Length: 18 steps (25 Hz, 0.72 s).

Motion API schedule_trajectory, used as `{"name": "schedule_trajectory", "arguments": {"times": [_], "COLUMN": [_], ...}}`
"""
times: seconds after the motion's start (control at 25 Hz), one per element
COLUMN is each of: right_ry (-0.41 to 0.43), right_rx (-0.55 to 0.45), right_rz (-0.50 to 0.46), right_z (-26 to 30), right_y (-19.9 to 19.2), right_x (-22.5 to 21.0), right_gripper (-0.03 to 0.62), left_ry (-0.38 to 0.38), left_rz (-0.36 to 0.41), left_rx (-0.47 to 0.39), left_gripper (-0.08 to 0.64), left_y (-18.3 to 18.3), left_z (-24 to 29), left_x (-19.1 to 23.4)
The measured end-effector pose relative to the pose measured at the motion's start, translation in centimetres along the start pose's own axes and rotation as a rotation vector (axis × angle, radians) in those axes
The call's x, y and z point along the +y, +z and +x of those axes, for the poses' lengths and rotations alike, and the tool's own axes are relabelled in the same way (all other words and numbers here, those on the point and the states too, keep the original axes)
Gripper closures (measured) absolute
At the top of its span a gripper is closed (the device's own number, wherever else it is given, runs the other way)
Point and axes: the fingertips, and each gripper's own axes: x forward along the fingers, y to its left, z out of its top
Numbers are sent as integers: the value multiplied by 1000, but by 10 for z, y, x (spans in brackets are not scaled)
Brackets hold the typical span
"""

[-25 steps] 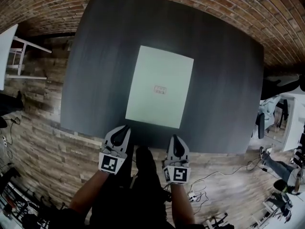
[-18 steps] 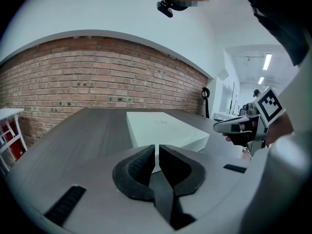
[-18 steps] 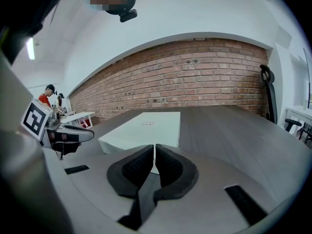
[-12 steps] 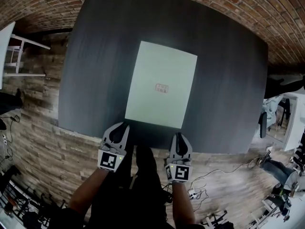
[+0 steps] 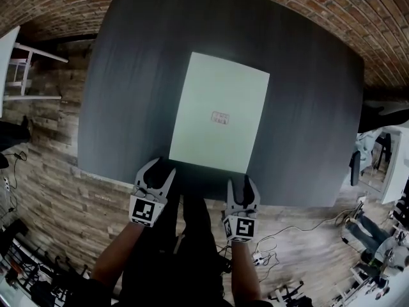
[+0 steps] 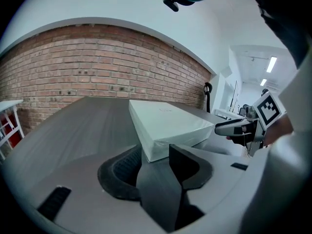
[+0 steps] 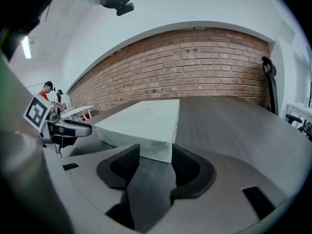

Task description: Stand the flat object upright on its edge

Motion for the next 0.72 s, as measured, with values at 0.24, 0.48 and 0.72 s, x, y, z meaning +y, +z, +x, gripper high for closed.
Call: {"name": "schedule_trajectory", "arguments": {"times": [0.24, 0.48, 0.72], "right_ry": [2, 8, 10], "right_rx": [34, 51, 55], "right_rz": [-3, -9, -14], "right_z": [7, 14, 19], "right_y": [-9, -16, -17], "right_x": [-2, -2, 0], "right_gripper": [363, 354, 354], "left_ry": [-38, -53, -74], "left_rz": [18, 38, 41], "left_rx": [15, 14, 21], "left_gripper": [365, 365, 365], "left_y": [1, 0, 0], "left_z": [7, 11, 15], "left_x": [-3, -5, -10]}}
